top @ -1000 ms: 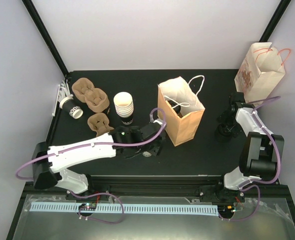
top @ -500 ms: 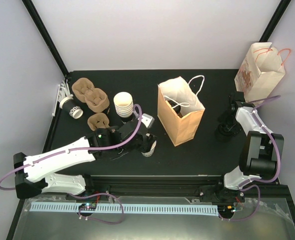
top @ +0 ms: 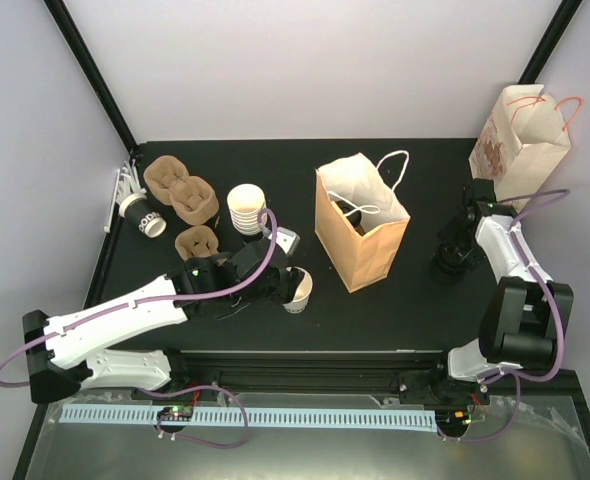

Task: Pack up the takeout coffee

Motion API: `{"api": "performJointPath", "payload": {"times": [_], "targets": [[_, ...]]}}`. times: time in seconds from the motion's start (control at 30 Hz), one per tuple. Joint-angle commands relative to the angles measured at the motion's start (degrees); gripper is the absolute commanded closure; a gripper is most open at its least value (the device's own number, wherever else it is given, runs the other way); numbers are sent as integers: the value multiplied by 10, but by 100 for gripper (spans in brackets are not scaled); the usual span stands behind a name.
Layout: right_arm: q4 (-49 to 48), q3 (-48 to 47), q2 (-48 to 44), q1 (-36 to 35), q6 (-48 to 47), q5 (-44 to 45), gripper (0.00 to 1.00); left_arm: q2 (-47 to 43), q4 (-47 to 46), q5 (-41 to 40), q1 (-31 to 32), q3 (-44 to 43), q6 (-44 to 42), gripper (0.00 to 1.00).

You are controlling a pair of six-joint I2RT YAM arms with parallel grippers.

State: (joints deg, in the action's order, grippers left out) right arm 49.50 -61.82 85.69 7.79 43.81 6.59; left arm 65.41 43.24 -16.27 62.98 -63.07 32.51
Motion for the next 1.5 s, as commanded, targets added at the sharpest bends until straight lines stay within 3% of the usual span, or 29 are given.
{"api": "performJointPath", "payload": {"times": [0.0, 0.13, 0.37, 0.53, 0.73, 0.83, 0.93, 1.23, 1.47], "targets": [[1, -9, -29, 0, -13, 31, 36, -14, -8, 5, -6, 6, -8, 40], [6, -3, -64, -5, -27, 76, 36, -20, -8, 16, -17, 11, -9, 40], [-33, 22, -256, -19, -71, 63, 36, -48, -14, 52, -54, 33, -11, 40], [-133, 4, -393, -19, -148, -103, 37, -58, -11, 60, -72, 37, -17, 40], [-219, -62, -394, -22, -138, -384, 40, -68, 4, 59, -85, 35, -19, 40], [-234, -88, -379, -52, -142, -435, 40, -77, 12, 59, -93, 36, -19, 40], [-207, -127, -351, -134, -173, -403, 39, -88, 19, 61, -106, 39, -21, 40], [-163, -210, -240, -469, -243, -236, 40, -128, 52, 85, -177, 44, -39, 41], [-72, -197, -151, -629, -257, -56, 39, -185, 69, 134, -284, 106, -38, 43]]}}
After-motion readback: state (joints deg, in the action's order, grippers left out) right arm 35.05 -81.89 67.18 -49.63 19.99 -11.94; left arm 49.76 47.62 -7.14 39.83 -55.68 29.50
